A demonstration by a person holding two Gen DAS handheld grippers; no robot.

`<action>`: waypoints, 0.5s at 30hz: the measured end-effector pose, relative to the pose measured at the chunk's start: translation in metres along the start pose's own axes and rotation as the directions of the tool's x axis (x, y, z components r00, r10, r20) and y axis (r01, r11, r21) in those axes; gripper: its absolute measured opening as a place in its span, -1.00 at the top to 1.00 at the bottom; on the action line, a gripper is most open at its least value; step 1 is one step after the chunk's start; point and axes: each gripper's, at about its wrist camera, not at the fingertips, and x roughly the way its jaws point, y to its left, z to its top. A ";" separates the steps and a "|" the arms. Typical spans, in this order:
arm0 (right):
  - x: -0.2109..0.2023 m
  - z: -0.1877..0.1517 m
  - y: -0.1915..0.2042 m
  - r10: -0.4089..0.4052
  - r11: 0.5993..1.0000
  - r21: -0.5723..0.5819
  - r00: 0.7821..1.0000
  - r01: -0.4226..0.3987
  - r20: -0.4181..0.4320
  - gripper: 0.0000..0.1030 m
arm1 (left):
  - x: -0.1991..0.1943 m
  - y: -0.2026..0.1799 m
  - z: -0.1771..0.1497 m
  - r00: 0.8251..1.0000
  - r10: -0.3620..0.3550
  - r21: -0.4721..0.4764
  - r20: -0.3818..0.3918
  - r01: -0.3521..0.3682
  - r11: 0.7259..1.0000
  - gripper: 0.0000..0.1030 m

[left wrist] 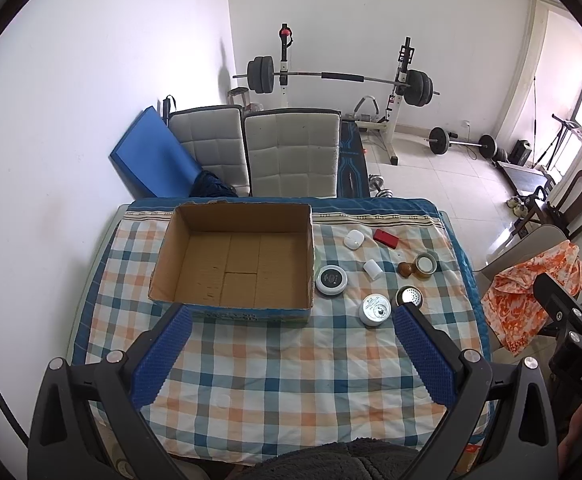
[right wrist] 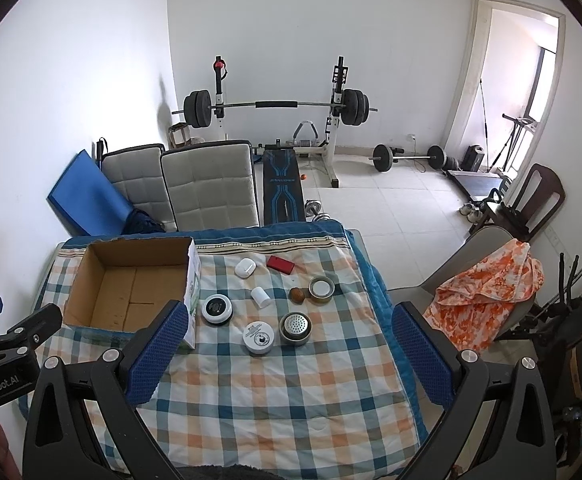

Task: Organize rigid objects

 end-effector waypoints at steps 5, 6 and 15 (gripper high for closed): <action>-0.001 0.000 0.000 0.002 1.000 0.000 1.000 -0.002 0.000 -1.00 | -0.001 -0.003 0.001 1.000 0.001 0.001 0.000 -0.001 1.000 -1.00; -0.001 0.001 0.001 0.001 1.000 0.001 1.000 -0.001 0.002 -1.00 | -0.001 -0.001 0.000 1.000 -0.002 -0.003 -0.001 0.002 1.000 -1.00; -0.004 0.002 0.001 0.000 1.000 -0.002 1.000 0.000 0.008 -1.00 | -0.006 -0.014 0.008 1.000 0.001 -0.001 0.004 -0.001 1.000 -1.00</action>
